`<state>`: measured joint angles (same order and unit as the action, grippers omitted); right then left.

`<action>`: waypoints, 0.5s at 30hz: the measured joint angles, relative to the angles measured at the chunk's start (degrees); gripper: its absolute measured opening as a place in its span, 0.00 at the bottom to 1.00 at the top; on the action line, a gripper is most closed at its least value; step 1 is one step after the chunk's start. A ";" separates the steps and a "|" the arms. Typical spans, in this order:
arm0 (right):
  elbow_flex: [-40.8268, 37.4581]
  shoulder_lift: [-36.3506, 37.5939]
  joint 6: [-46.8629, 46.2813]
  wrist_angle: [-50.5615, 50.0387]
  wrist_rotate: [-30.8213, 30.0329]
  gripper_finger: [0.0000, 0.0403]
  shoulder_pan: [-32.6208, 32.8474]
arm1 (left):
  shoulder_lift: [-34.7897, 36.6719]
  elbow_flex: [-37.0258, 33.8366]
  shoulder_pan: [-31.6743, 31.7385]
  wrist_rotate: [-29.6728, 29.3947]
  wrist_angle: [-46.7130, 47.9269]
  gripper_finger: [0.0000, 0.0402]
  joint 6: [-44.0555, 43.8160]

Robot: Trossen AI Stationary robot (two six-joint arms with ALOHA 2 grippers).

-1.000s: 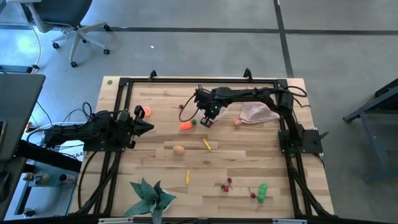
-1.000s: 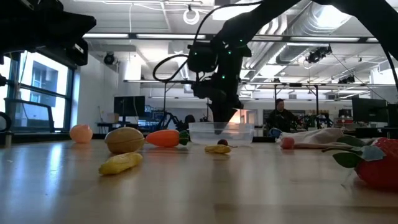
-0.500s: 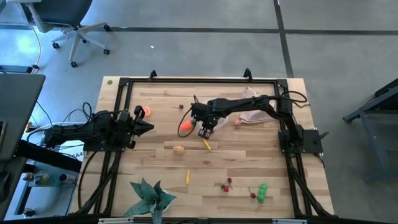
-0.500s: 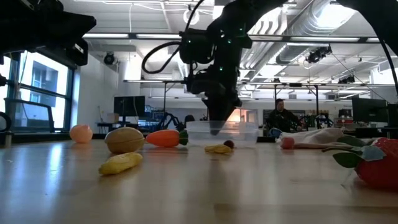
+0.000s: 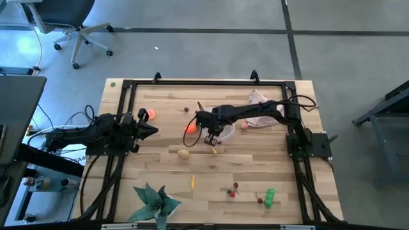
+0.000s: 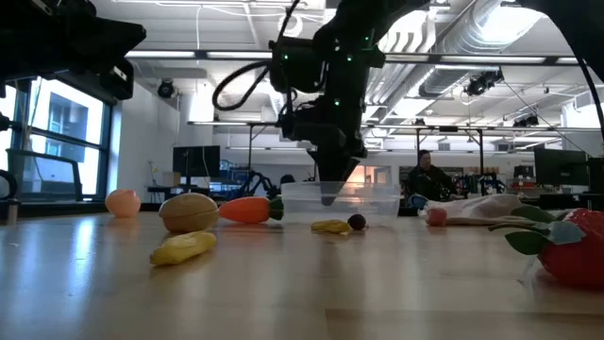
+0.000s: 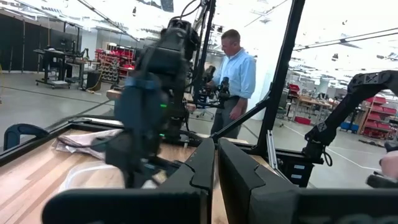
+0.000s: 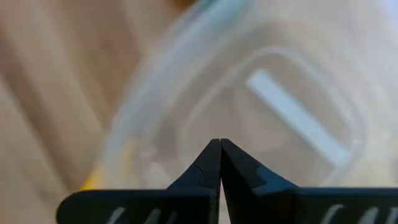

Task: Pick and placing Produce into tupperware
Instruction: Adjust the transparent bin

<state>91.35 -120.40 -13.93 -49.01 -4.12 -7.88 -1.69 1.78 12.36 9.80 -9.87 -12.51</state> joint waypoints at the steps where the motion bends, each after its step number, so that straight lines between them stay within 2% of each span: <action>1: 0.00 0.00 0.19 0.03 -0.01 0.00 -1.10 | 0.02 0.00 0.00 0.00 -0.02 0.03 0.00; 7: -0.02 0.00 1.35 0.59 -0.35 0.00 -7.15 | 0.02 0.00 0.00 0.00 -0.02 0.03 0.02; 15: -0.02 -0.14 2.42 6.40 1.89 0.00 -11.46 | 0.02 0.00 0.00 -1.95 -0.02 0.03 0.19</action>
<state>91.33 -120.54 -11.51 -42.61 -2.23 -19.33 -1.67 1.78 12.36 7.85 -9.89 -12.32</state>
